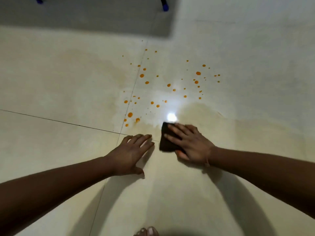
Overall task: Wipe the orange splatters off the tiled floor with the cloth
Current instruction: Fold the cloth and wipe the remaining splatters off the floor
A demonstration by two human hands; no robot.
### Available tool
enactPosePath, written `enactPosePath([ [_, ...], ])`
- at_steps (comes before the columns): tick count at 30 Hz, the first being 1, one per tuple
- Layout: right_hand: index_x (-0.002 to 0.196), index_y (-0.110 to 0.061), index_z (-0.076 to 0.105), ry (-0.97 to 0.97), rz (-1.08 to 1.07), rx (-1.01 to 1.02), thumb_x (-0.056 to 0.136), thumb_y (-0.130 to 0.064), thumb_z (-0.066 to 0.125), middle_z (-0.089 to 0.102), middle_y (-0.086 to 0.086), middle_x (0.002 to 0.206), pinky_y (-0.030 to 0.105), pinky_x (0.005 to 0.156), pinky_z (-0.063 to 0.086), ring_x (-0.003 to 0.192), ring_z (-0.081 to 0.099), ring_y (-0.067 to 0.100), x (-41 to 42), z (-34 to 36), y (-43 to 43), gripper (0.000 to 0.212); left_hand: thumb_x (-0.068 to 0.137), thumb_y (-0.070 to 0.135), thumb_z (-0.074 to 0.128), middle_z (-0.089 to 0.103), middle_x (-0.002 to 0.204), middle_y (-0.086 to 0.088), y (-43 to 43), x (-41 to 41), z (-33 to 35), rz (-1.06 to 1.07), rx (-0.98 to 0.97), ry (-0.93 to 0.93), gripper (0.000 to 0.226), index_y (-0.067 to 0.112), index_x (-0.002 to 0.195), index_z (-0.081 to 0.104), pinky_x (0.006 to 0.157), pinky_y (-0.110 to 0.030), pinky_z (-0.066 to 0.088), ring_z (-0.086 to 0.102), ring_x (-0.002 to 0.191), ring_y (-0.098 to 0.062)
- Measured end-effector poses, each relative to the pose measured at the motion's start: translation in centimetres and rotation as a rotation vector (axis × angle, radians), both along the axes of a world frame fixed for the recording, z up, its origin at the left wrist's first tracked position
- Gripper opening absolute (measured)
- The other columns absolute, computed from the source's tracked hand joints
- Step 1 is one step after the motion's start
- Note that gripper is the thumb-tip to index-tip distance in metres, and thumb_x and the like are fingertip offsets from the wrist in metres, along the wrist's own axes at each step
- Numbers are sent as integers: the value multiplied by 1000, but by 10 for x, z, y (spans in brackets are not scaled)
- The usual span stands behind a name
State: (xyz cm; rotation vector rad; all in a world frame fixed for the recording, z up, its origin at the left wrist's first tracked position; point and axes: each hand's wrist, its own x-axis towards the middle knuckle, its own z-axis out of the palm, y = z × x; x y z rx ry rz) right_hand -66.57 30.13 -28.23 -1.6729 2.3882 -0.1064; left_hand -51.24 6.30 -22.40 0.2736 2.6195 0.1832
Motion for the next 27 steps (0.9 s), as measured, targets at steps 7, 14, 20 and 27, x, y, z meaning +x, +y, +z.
enactPosePath([
  [7, 148, -30, 33, 20, -375, -47, 85, -51, 36, 26, 11, 158, 50, 110, 23, 145, 21, 29, -51, 3, -75, 67, 80, 83, 21, 30, 156, -10, -106, 16, -24, 540, -41, 174, 95, 16, 145, 39, 109, -55, 28, 30, 140, -38],
  [14, 150, -29, 29, -132, 11, 79, 86, -51, 37, 20, 9, 160, 48, 114, 19, 146, 17, 28, 29, 18, -121, 68, 93, 52, 37, 41, 147, -9, -118, 8, -52, 659, -7, 365, 58, 15, 136, 48, 111, -52, 21, 36, 133, -33],
  [20, 144, -11, 42, 8, 83, 93, 90, -50, 38, 31, 12, 156, 44, 113, 17, 144, 26, 28, -12, 24, -154, 67, 96, 43, 38, 41, 147, -8, -124, 8, -50, 675, 7, 320, 49, 17, 136, 49, 115, -50, 20, 35, 135, -31],
  [27, 146, -13, 40, -50, 361, -39, 96, -39, 31, 38, 5, 153, 40, 117, 16, 143, 29, 21, -22, 1, -225, 57, 98, 28, 32, 44, 145, -8, -126, 7, -57, 692, 34, 414, 45, 12, 138, 48, 113, -49, 25, 39, 134, -31],
])
